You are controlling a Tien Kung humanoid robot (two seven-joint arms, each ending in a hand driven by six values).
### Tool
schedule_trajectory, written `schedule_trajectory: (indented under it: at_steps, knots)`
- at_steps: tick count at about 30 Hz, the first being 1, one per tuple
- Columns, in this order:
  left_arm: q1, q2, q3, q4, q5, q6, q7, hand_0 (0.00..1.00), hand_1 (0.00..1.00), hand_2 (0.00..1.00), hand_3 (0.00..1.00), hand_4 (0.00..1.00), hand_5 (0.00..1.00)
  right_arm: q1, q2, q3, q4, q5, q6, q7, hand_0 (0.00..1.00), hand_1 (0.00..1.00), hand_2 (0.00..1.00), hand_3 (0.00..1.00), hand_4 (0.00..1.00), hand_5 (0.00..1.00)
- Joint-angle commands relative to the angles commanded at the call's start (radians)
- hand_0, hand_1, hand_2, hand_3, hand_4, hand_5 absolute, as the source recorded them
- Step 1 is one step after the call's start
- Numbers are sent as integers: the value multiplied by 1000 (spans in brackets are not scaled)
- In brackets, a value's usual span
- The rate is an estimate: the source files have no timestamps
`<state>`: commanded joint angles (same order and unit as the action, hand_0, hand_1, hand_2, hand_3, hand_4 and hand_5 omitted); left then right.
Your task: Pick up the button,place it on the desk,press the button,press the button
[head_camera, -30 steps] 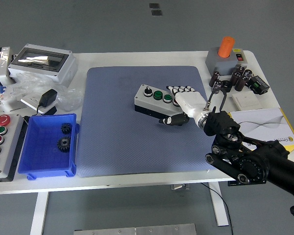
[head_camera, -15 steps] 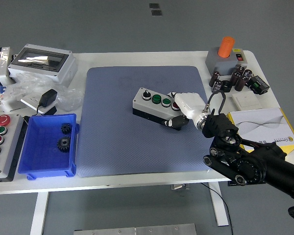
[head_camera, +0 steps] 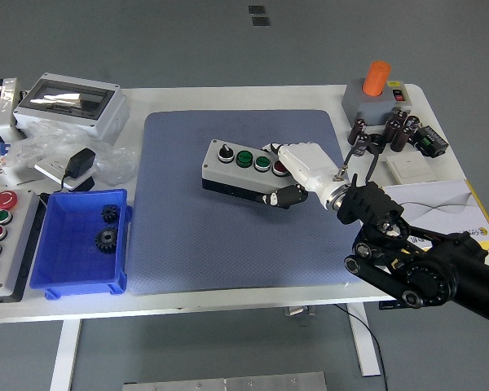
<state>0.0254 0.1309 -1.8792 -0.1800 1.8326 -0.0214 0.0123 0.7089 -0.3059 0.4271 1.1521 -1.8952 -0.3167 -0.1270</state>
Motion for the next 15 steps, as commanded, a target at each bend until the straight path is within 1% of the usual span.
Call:
schedule_trajectory:
  at_steps: [3,5,7,8,13,14,15]
  knots:
    - [1,0,-1,0,0,0,0,728,730,606,648,642,223,6,-30,-33,51,-5,-1,39,177,337,319,346,617,26]
    - [1,-1,-1,0,1,0,0,728,730,606,648,642,223,7,-35,-55,58,-4,-3,54,177,337,319,346,617,26]
    - [1,-1,-1,0,0,-1,0,728,730,606,648,642,223,6,-33,-75,52,-2,-5,63,177,337,319,346,617,26]
    - [1,-2,-1,0,0,-1,-1,728,730,606,648,642,225,5,-30,-83,45,-1,-5,65,225,372,327,346,593,26]
    - [1,-3,0,0,0,-1,-1,728,730,606,648,642,225,-1,-7,-110,2,2,-12,68,225,372,327,346,593,26]
    - [2,-3,0,0,0,-1,-1,728,729,606,648,642,226,-3,-3,-113,-6,2,-15,68,270,395,332,347,585,25]
    - [2,-4,0,0,0,-1,-1,728,729,606,648,642,226,-4,0,-114,-12,1,-16,67,270,395,332,347,585,25]
